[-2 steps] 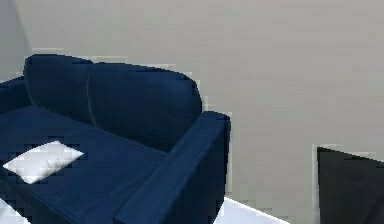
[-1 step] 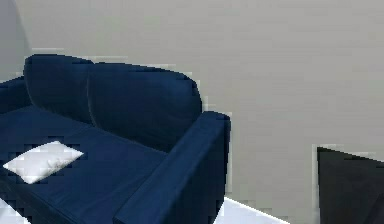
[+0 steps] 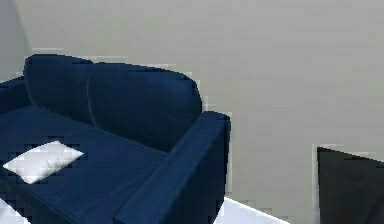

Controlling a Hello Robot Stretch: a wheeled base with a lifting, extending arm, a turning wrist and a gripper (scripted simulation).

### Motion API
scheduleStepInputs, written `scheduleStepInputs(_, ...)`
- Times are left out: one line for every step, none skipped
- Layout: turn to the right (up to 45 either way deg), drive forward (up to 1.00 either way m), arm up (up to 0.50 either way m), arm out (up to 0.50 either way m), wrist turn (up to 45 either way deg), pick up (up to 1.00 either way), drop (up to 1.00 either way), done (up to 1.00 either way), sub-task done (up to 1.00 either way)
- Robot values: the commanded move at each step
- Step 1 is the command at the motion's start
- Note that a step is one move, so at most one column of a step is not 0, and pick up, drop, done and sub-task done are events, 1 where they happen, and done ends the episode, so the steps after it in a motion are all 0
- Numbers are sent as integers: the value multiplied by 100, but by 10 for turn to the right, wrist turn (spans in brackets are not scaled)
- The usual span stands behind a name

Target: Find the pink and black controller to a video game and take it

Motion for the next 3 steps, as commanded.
scheduleStepInputs(0, 0, 0, 0, 0, 100, 0, 0, 0)
scheduleStepInputs(0, 0, 10, 0, 0, 0, 0, 0, 0)
scheduleStepInputs(0, 0, 0, 0, 0, 0, 0, 100, 0)
